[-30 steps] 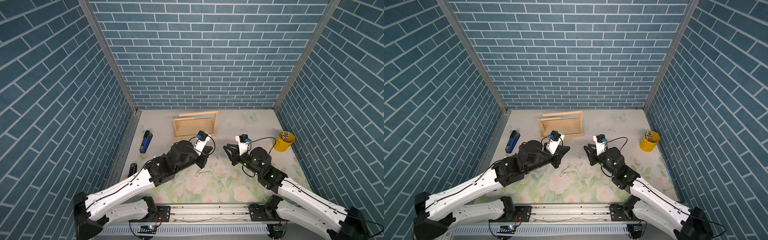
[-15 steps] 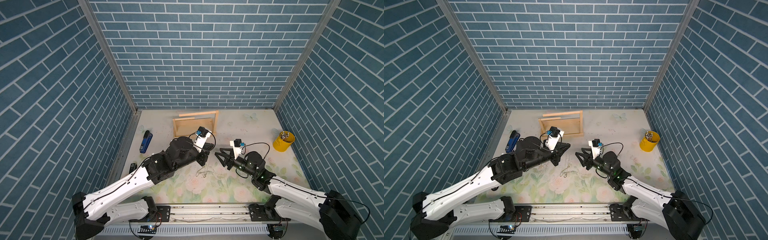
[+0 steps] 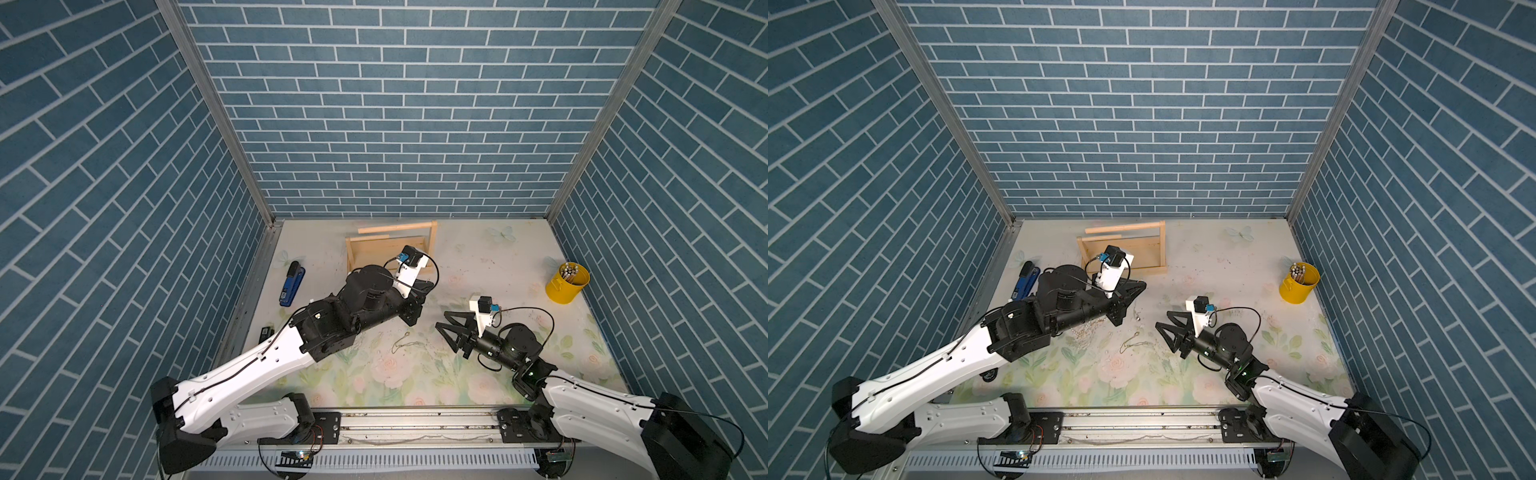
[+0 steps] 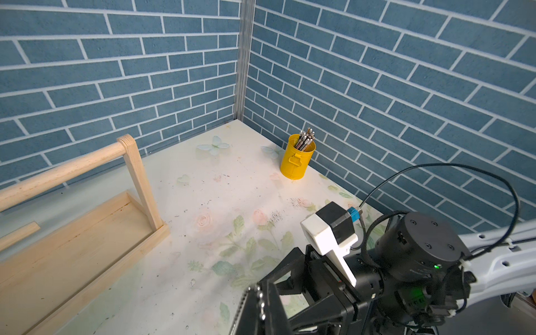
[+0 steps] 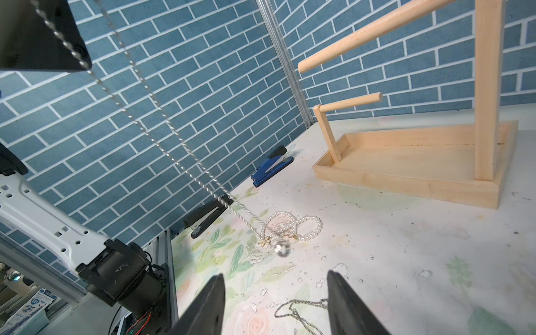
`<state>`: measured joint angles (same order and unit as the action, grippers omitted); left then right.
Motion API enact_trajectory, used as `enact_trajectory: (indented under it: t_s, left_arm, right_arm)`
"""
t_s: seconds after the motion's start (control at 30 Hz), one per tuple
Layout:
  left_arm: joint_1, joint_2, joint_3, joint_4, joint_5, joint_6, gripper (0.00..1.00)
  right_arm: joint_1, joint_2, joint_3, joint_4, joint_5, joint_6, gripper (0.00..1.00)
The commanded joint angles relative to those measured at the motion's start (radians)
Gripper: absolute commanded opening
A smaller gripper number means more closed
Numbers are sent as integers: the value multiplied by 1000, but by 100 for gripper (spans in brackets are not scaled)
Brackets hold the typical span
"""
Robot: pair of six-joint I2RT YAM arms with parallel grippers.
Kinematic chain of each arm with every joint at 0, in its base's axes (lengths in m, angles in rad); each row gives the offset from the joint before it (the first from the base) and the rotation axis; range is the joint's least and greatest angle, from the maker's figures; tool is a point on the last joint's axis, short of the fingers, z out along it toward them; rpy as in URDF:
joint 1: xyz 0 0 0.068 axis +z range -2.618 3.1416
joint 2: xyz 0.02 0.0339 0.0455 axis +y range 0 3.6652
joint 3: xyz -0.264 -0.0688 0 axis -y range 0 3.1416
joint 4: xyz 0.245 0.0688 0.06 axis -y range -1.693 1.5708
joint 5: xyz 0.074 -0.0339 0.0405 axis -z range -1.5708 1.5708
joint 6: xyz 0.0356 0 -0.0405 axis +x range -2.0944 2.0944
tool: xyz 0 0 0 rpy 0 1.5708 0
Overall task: Hang the necklace on the jewelry display stand
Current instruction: Adjust the necklace.
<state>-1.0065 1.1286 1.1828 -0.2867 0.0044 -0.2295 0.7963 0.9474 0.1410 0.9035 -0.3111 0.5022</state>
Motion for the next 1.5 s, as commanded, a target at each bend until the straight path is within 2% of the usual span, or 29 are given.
enact_trajectory:
  t_s: [0.0,0.23,0.5,0.57,0.6,0.7,0.77,0.8,0.87,0.93,1.1,1.47]
  left_arm:
    - [3,8,35,-12,11,-16,0]
    - [2,3,23,-8,57,-31,0]
    - [2,8,19,0,86,-39,0]
    - [3,9,20,0,96,-39,0]
    - [3,8,19,1,103,-39,0]
    - [3,3,18,-1,122,-38,0]
    - [3,-2,13,0,136,-36,0]
    - [2,-9,9,3,139,-36,0]
    - [2,-18,2,2,141,-37,0]
    - [3,-28,-1,1,135,-39,0]
    - [2,-29,-4,-12,130,-42,0]
    - [3,-25,3,-12,146,-34,0]
  right_arm:
    - [9,34,-3,90,-5,11,59]
    - [13,104,46,129,-8,-18,59]
    - [30,191,83,167,-43,-22,64]
    - [32,203,84,168,-26,-24,60]
    - [32,207,87,167,-17,-28,55]
    - [32,214,92,158,22,-34,31]
    - [32,219,99,151,42,-41,27]
    - [32,224,105,152,39,-45,29]
    - [32,241,120,158,11,-47,41]
    - [33,262,135,166,-31,-43,48]
    - [56,260,112,182,-54,-30,52]
    - [69,42,10,29,25,-67,56]
